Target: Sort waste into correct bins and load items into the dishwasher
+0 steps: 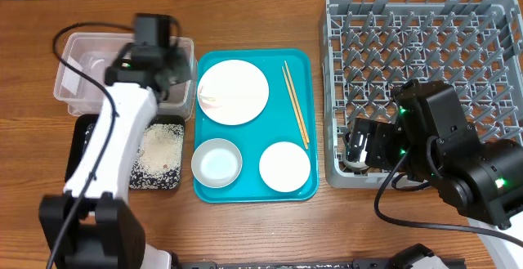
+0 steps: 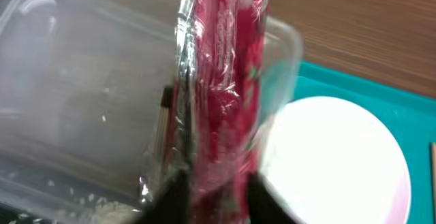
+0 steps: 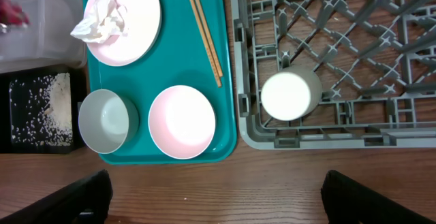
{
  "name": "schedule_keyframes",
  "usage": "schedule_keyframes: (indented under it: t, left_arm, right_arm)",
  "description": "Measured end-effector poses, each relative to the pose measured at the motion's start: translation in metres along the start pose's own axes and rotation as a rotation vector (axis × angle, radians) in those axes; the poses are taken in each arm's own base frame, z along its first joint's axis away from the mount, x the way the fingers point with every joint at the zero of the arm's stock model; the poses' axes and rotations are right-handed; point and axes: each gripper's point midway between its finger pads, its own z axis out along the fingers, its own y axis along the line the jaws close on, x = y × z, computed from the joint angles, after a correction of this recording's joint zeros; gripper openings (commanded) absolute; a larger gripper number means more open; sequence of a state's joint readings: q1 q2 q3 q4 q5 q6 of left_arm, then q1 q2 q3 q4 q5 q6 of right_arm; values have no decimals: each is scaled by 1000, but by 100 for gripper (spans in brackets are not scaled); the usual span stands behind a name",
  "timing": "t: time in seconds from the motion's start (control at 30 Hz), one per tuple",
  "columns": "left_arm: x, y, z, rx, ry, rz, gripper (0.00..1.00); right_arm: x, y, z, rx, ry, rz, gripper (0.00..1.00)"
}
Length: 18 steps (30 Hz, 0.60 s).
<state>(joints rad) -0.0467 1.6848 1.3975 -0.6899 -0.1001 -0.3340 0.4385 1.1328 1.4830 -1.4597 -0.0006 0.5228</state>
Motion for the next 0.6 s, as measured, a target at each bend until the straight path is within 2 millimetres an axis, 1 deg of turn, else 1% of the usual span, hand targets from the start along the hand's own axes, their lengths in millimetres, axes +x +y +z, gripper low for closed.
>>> schedule_keyframes:
  t: [0.03,0.1,0.17,0.27,0.33,0.4,0.43,0.5,0.53,0.6]
  left_arm:
    - [0,1,3,16,10,-6,53]
    - [5,-9,5,78,37,8,55]
    - [11,-27,3,136,52,39,56]
    - [26,-63,-3,194,67,138,62]
    - [37,-87,-7,199,62,223,66]
    - [47,-103,-6,181,50,296,70]
    - [55,-114,0,170,54,342,71]
    - [68,-121,14,140,75,394,72]
    - [76,-120,26,117,98,413,72]
    - [90,-112,51,68,148,438,73]
  right_arm:
    - [0,0,0,0,0,0,100]
    - [0,0,0,1,1,0,100]
    - [1,-1,0,3,4,1,100]
    - [1,-1,0,4,6,1,100]
    - [2,-1,0,4,6,1,100]
    - [1,-1,0,4,6,1,100]
    - [2,-1,0,4,6,1,100]
    - [1,-1,0,4,6,1,100]
    - [2,-1,0,4,6,1,100]
    - [2,-1,0,4,7,1,100]
